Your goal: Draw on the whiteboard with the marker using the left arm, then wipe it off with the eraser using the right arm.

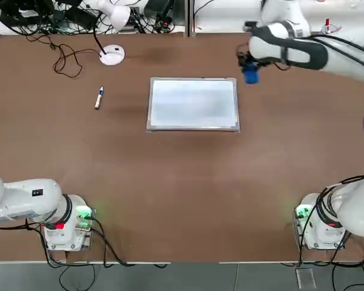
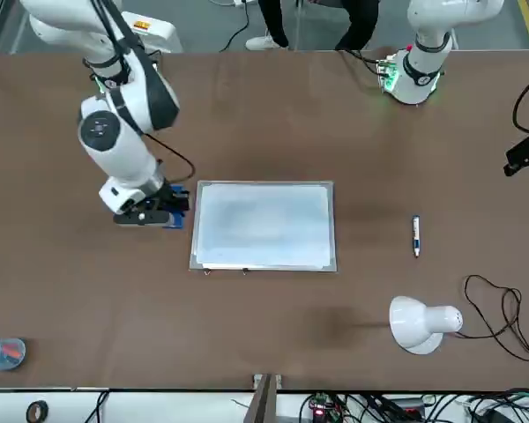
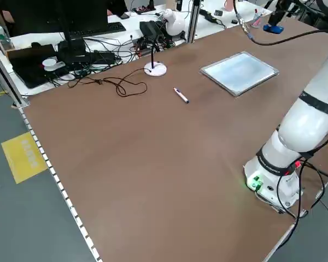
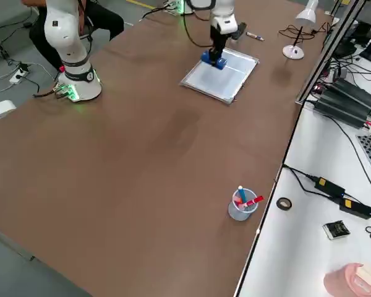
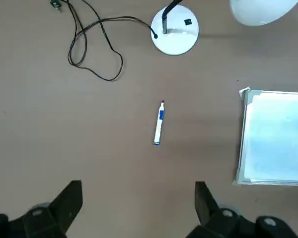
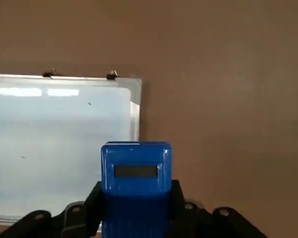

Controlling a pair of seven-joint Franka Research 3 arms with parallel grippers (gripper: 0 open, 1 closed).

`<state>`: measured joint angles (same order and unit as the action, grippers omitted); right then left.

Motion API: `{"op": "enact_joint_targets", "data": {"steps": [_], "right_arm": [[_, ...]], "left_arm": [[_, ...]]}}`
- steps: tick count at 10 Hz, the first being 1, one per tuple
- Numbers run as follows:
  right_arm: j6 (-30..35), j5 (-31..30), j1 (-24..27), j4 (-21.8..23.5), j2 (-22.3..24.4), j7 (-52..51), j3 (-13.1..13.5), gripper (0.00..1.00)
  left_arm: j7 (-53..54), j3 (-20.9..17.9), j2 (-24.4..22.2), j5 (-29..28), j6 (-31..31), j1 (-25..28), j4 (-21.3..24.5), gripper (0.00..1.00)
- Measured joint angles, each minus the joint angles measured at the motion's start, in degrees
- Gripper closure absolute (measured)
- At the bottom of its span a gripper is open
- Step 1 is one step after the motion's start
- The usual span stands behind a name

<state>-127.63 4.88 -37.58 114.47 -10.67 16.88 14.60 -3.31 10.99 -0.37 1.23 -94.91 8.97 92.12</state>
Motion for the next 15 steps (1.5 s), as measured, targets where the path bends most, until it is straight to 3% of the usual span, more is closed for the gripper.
{"op": "enact_joint_targets", "data": {"steps": [5,9,15], "right_arm": [[-11.13,-9.49,9.38,13.45,2.67,-13.74,0.06,0.44],[-21.44,-10.97,19.27,18.86,2.62,-21.68,0.06,0.44],[-37.51,-10.91,31.65,24.69,-1.98,-21.23,-0.10,0.44]], "left_arm": [[0.00,0.00,0.12,0.00,-0.09,0.00,0.00,0.00],[0.00,0.00,0.12,0.00,-0.20,0.01,-0.01,0.00],[0.00,-0.19,0.12,0.00,-0.33,0.17,-0.02,0.00]]}}
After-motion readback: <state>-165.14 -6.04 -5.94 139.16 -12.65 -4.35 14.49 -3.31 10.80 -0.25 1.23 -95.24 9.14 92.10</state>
